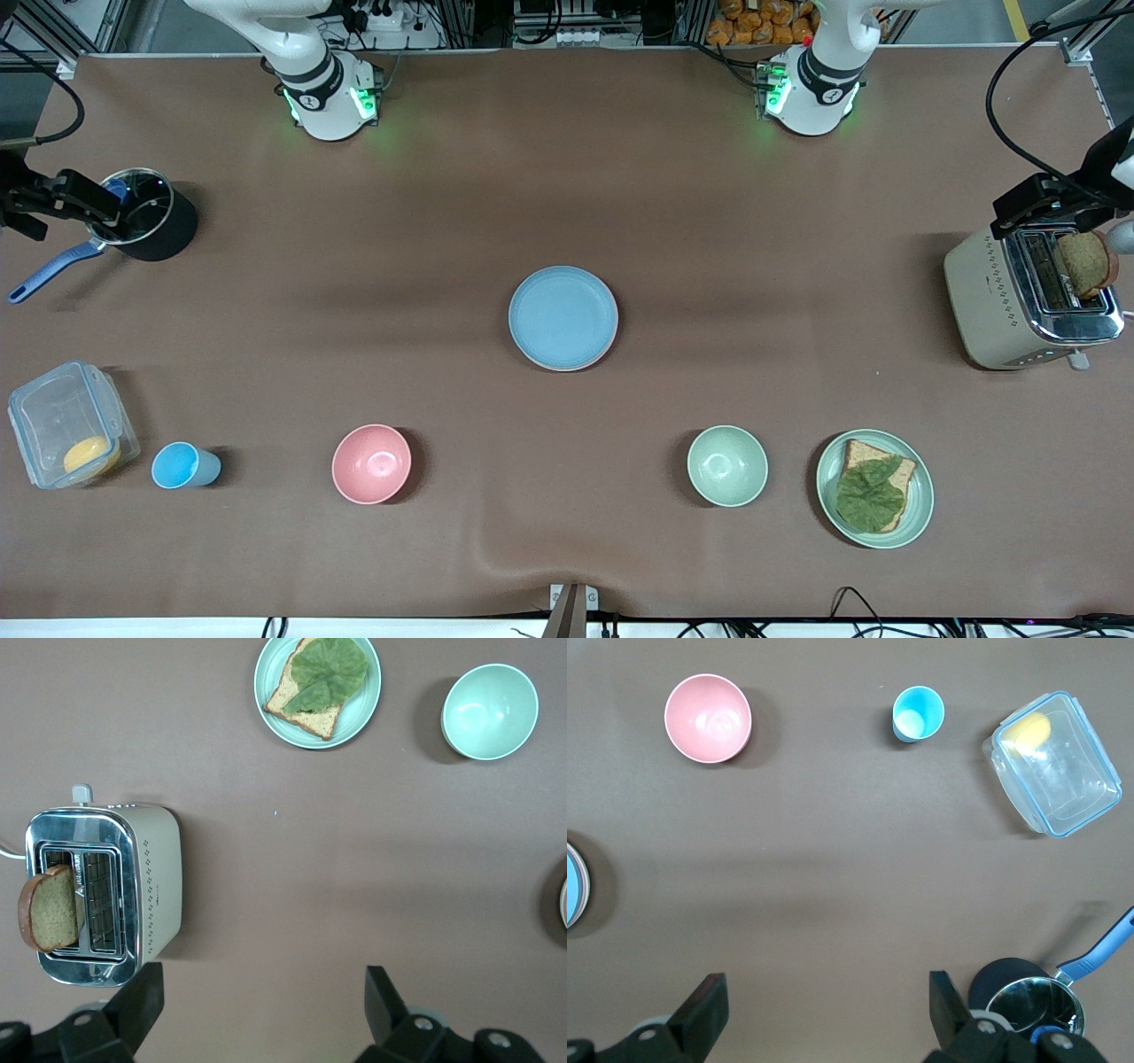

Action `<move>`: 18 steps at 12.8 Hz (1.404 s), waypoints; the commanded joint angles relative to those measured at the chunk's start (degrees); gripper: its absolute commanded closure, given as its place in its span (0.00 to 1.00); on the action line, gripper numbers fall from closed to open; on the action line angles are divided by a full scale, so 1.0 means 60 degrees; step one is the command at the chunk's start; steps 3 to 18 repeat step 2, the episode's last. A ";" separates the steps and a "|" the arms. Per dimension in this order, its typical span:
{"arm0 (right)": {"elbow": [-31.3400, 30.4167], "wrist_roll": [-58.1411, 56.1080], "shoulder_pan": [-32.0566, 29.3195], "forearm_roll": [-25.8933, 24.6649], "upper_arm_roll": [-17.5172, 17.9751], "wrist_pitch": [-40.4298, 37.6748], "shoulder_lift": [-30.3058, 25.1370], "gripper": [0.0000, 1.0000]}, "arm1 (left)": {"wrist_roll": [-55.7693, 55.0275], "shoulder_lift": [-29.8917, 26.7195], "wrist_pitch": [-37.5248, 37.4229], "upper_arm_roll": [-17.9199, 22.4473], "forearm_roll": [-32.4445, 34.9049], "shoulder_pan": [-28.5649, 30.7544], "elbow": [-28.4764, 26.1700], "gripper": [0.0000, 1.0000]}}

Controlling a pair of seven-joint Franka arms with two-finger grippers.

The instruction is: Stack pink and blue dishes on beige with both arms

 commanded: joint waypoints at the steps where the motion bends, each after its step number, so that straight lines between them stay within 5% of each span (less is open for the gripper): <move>1: -0.0029 -0.0058 0.0029 -0.0102 0.0036 -0.0016 -0.0129 0.00 | 0.0015 0.0067 -0.0188 -0.0045 -0.0216 0.0065 0.0182 0.00; 18: -0.0044 -0.0218 0.0044 -0.0117 0.0036 -0.0016 -0.0129 0.00 | 0.0000 0.0067 -0.0188 -0.0074 -0.0215 0.0050 0.0182 0.00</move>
